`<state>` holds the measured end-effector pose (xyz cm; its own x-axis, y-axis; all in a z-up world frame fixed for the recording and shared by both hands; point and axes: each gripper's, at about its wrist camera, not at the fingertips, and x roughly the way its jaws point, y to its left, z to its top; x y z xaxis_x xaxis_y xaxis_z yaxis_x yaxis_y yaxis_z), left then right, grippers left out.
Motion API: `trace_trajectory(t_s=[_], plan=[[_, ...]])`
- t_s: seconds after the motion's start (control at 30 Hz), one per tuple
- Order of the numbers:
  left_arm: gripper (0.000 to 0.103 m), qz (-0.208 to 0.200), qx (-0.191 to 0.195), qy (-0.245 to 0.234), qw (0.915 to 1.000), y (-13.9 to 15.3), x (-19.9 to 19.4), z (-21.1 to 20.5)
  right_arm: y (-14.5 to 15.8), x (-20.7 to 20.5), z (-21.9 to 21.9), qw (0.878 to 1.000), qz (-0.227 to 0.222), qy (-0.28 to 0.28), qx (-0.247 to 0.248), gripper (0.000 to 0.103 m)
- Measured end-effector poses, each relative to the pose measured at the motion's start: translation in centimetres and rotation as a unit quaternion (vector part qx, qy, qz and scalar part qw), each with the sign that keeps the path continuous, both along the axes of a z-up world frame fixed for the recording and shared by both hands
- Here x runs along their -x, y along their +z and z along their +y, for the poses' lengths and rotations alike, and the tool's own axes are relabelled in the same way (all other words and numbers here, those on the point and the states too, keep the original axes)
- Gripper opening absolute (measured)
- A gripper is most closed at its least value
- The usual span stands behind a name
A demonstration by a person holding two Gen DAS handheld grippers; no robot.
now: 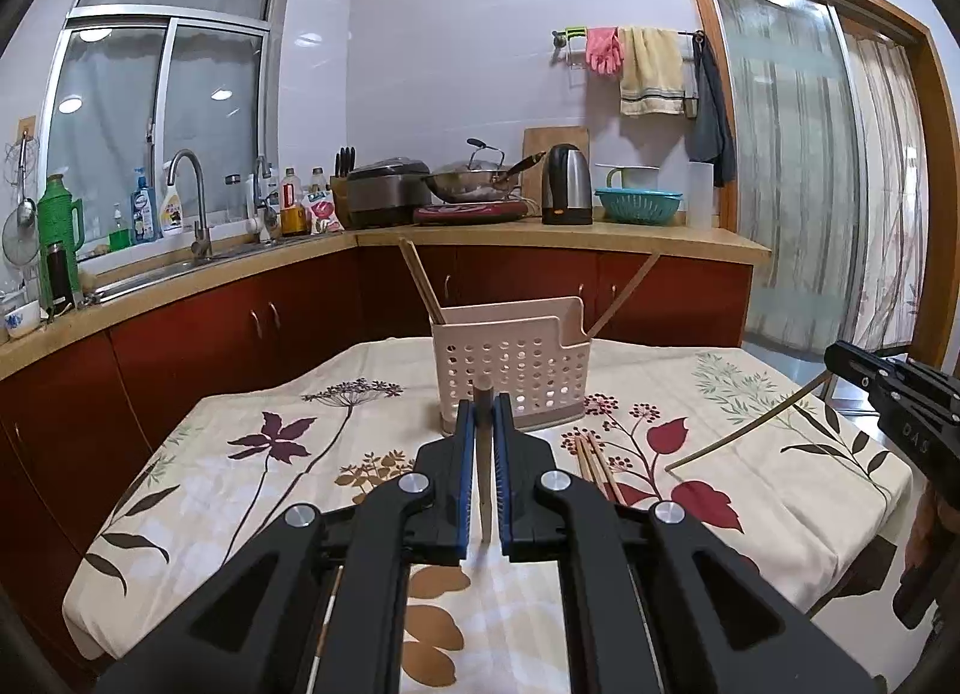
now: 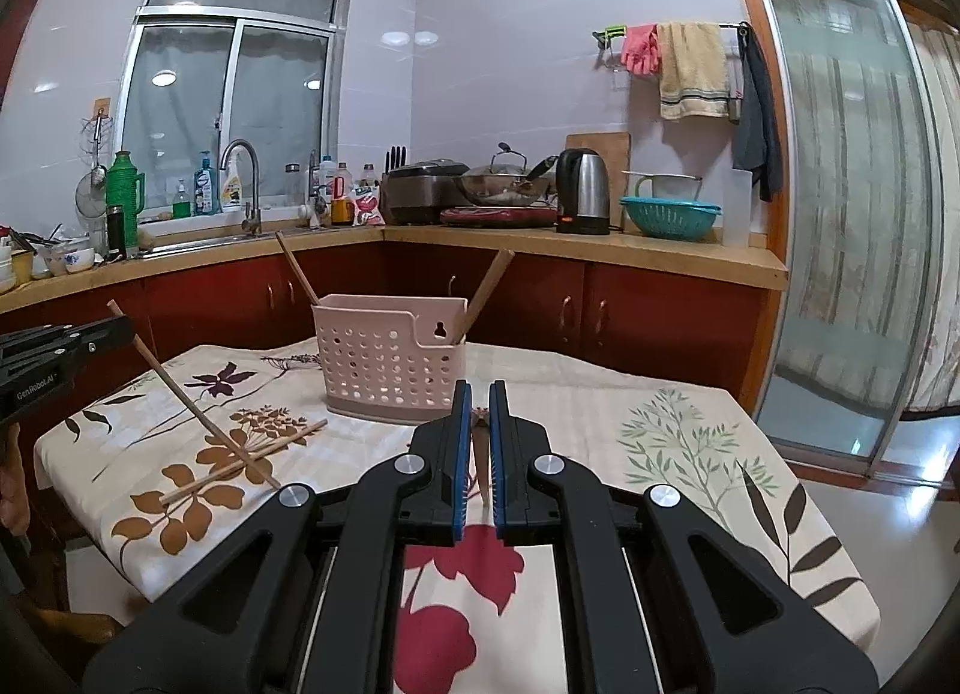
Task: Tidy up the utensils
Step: 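Carry the chopstick in the right gripper over the pink caddy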
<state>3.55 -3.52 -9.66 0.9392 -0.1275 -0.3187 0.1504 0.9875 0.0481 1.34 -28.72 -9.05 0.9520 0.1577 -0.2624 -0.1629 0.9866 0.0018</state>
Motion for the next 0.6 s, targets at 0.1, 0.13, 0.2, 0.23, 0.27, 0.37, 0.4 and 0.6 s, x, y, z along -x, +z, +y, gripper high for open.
trace_trajectory(t_s=[0.1,0.13,0.2,0.23,0.27,0.37,0.4,0.6], plan=[[0.007,0.002,0.003,0.003,1.0000,0.2,-0.8,0.3,0.3,-1.1,0.1,1.000,0.000,0.006,-0.007,0.006],[0.007,0.002,0.004,0.004,1.0000,0.2,-1.0,0.5,0.4,-1.4,0.1,1.000,0.000,0.008,-0.009,0.006],[0.007,-0.001,0.003,0.007,1.0000,0.4,-1.3,0.5,0.5,-2.3,0.3,1.000,0.002,0.011,-0.010,0.006],[0.007,-0.002,0.002,0.007,1.0000,0.4,-1.6,0.4,0.5,-2.7,0.4,1.000,0.003,0.012,-0.010,0.006],[0.007,-0.004,0.001,0.008,1.0000,0.5,-1.9,0.4,0.5,-3.2,0.5,1.000,0.003,0.013,-0.010,0.006],[0.007,-0.004,-0.002,0.006,1.0000,0.8,-2.7,0.4,0.6,-4.2,0.8,1.000,0.001,0.014,-0.010,0.006],[0.007,-0.004,-0.003,0.005,1.0000,0.9,-3.0,0.4,0.7,-4.5,1.0,1.000,0.000,0.015,-0.011,0.006],[0.007,-0.006,-0.002,0.001,1.0000,1.4,-4.9,0.5,1.2,-7.1,1.4,1.000,-0.009,0.016,-0.013,0.006]])
